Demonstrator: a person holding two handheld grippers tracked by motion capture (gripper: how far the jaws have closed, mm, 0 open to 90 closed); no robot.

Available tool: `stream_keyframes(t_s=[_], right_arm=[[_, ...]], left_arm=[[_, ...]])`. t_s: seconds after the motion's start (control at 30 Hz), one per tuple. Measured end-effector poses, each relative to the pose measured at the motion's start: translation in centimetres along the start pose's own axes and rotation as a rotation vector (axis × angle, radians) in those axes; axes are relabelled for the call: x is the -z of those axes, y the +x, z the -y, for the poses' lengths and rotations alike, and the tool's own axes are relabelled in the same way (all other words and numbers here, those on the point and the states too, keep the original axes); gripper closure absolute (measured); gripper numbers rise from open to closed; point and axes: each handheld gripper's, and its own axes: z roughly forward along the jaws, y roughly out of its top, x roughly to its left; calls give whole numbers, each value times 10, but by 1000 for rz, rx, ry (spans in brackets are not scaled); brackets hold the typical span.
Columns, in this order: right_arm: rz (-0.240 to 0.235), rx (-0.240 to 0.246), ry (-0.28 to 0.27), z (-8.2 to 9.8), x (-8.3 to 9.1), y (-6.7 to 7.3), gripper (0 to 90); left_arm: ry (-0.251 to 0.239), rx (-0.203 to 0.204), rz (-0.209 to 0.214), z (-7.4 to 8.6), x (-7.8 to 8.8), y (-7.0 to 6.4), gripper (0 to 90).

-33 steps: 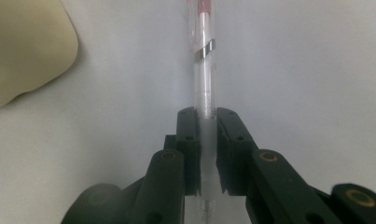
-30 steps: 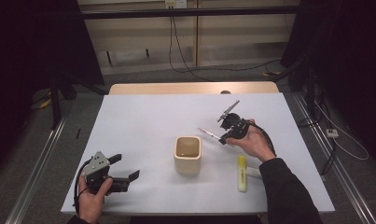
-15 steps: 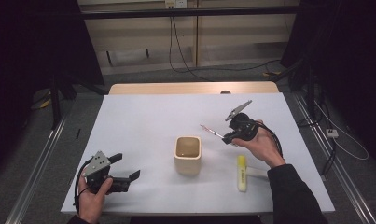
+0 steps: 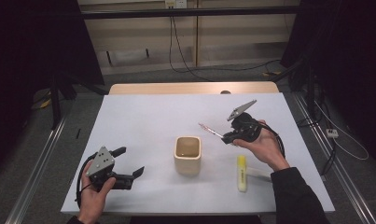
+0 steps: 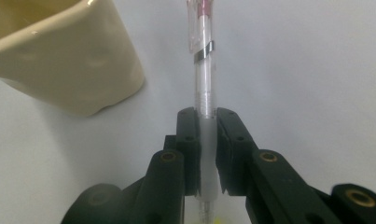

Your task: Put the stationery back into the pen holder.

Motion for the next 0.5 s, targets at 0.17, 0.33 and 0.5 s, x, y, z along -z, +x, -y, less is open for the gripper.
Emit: stream_keyframes(t_s=[0.17,0.33,0.5], right_arm=[[-4,11,-16,-1,8,4,803],[-10,37,-22,-3,14,12,802],[-28,46,-48,-6,18,20,803]], left_arm=[[-21,-47,0,-11,-5,-7,56],[-27,-85,15,-22,-15,-13,51],[-35,-124,20,-33,-23,-17,51]])
